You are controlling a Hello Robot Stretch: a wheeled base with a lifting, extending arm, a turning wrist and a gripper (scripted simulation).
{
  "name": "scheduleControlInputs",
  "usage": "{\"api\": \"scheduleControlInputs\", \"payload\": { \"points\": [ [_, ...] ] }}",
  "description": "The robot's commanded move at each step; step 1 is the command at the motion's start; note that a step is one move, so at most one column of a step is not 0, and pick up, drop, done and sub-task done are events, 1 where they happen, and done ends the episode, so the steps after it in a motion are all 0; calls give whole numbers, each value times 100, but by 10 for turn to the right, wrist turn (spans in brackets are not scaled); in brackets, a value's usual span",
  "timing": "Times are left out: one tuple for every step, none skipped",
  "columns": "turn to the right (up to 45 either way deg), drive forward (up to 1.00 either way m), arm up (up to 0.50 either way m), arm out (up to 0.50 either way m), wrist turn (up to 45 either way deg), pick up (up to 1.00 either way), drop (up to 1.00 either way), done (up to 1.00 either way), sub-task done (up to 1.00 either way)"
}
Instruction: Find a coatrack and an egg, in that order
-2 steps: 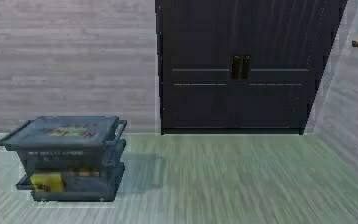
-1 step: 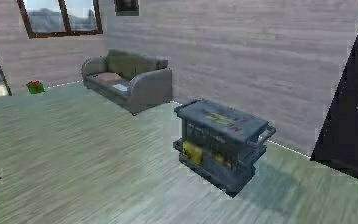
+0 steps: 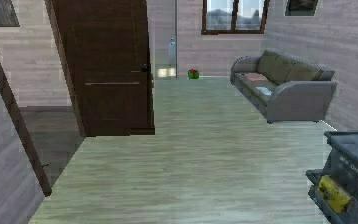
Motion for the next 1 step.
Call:
{"api": "scheduleControlInputs", "payload": {
  "points": [
    [-30, 0, 0, 0, 0, 0, 0, 0, 0]
  ]
}}
